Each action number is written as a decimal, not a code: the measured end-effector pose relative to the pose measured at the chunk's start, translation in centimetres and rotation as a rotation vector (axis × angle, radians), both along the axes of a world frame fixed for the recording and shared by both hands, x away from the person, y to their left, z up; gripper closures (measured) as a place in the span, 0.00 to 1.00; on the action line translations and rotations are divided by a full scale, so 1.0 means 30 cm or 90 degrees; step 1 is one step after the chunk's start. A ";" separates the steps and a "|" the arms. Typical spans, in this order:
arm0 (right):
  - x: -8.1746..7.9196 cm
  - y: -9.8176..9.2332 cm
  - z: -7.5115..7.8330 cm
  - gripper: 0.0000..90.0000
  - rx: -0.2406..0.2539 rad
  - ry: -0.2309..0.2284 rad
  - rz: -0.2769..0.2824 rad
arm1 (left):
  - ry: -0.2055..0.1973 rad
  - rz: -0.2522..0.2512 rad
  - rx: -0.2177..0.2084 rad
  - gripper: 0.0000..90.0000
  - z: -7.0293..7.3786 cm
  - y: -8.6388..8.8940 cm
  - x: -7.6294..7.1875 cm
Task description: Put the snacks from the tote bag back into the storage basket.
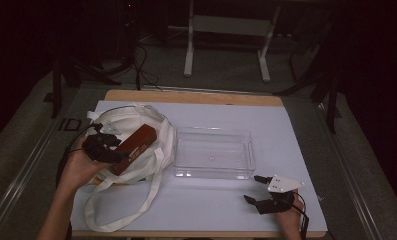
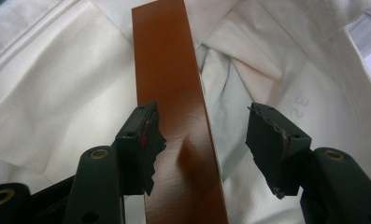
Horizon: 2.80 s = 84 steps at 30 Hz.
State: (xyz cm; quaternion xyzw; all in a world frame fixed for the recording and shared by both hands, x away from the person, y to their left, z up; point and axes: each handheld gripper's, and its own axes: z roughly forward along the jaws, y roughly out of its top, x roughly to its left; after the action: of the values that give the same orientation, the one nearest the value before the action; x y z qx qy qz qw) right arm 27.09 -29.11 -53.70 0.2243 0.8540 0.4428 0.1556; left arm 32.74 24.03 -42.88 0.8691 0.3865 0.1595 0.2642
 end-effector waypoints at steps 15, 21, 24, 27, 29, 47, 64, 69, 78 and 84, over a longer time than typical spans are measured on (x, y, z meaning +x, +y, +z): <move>0.000 0.000 0.000 0.22 -0.001 -0.001 0.001 | 0.048 -0.002 0.039 0.47 -0.027 -0.018 0.035; 0.000 0.000 0.000 0.22 -0.002 -0.001 0.001 | 0.065 0.008 0.056 0.44 -0.039 -0.018 0.041; 0.000 0.001 0.000 0.22 -0.002 -0.001 0.001 | 0.074 0.013 0.055 0.43 -0.045 -0.011 0.043; 0.000 0.001 0.000 0.22 -0.002 -0.001 0.001 | 0.080 0.021 0.054 0.42 -0.051 -0.001 0.043; 0.000 0.001 0.000 0.22 -0.002 -0.001 0.001 | 0.083 0.025 0.053 0.42 -0.053 0.007 0.043; -0.001 0.002 0.000 0.22 -0.005 0.000 0.000 | 0.146 0.042 0.075 0.43 -0.087 0.041 0.062; -0.001 0.002 0.000 0.22 -0.005 0.000 0.001 | 0.209 0.036 0.082 0.43 -0.145 0.040 0.093; -0.001 0.002 0.000 0.22 -0.005 0.000 0.001 | 0.216 0.032 0.097 0.43 -0.154 0.031 0.096; -0.001 0.002 0.000 0.22 -0.005 0.000 0.001 | 0.235 0.029 0.116 0.43 -0.179 0.022 0.101; -0.001 0.002 0.000 0.22 -0.006 -0.001 0.001 | 0.230 0.024 0.120 0.46 -0.175 0.021 0.100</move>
State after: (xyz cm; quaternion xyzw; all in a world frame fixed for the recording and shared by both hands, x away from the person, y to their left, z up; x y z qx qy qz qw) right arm 27.06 -29.05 -53.70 0.2228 0.8561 0.4393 0.1566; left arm 35.74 24.66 -48.12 0.8971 0.4273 0.0413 0.1045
